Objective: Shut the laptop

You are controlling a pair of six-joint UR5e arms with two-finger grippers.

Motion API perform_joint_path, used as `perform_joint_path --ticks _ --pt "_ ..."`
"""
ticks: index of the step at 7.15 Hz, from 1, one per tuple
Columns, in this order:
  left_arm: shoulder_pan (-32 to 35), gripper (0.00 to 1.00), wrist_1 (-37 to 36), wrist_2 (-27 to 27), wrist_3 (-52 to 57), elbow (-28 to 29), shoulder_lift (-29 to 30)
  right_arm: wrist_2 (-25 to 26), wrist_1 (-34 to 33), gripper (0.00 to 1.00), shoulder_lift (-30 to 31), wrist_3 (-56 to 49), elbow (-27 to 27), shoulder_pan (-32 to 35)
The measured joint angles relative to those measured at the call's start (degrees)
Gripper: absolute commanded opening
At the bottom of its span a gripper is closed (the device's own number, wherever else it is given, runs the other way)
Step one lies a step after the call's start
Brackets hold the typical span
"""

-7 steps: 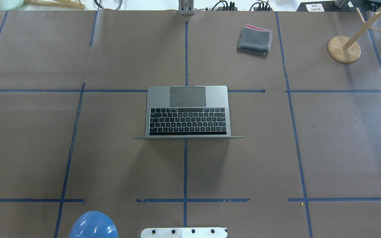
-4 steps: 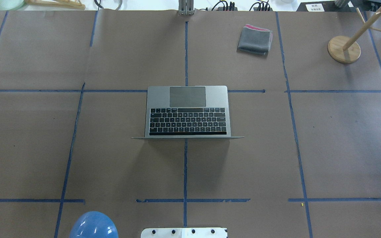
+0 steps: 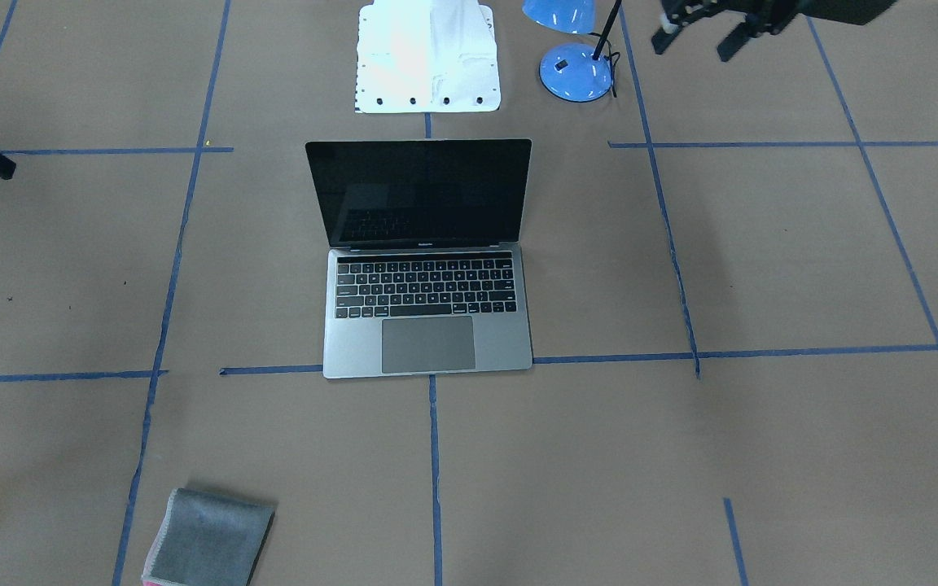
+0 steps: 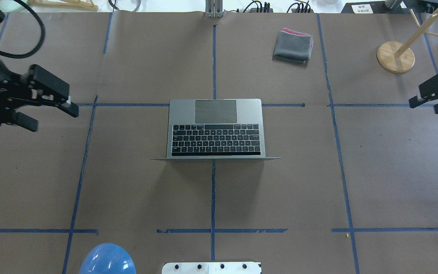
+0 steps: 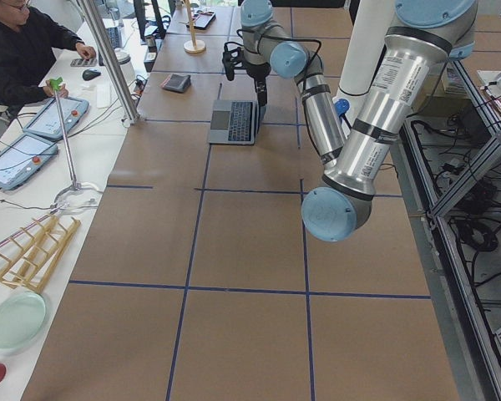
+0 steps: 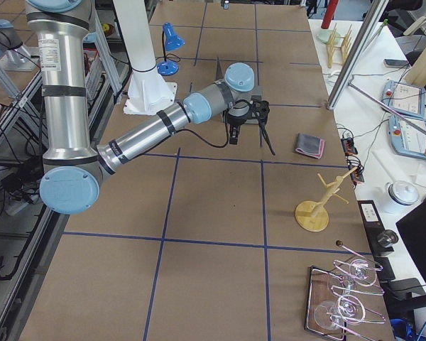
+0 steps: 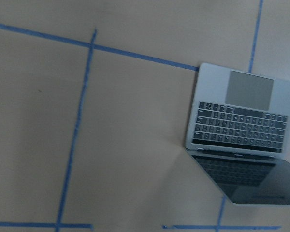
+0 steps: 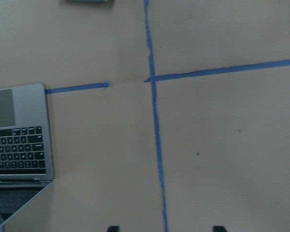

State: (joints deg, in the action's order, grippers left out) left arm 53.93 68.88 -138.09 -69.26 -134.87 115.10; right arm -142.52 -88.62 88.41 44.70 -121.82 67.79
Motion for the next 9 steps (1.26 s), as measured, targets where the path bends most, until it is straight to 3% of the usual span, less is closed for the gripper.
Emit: perform_joint_path --ticks 1,2,4,7,9 --pt "-5.53 0.19 0.16 3.02 -5.69 -0.02 3.31 0.45 6.65 0.01 -0.33 7.49 -0.53 -5.08" --pt "-10.70 0.04 0.49 6.16 -9.65 -0.04 5.55 1.80 12.20 0.00 -1.06 13.46 -0.70 -10.31" --pt "-18.15 0.00 1.88 10.28 -12.41 0.22 7.33 8.33 18.52 0.00 -3.60 21.97 -0.77 -21.25" --pt "-24.16 0.00 3.36 14.16 -12.60 3.57 8.33 33.13 22.58 0.00 -8.36 32.76 -0.92 -41.20" --pt "-26.37 0.00 7.91 16.55 -12.65 8.63 9.25 40.58 22.89 0.00 -9.09 34.12 -1.09 -47.88"
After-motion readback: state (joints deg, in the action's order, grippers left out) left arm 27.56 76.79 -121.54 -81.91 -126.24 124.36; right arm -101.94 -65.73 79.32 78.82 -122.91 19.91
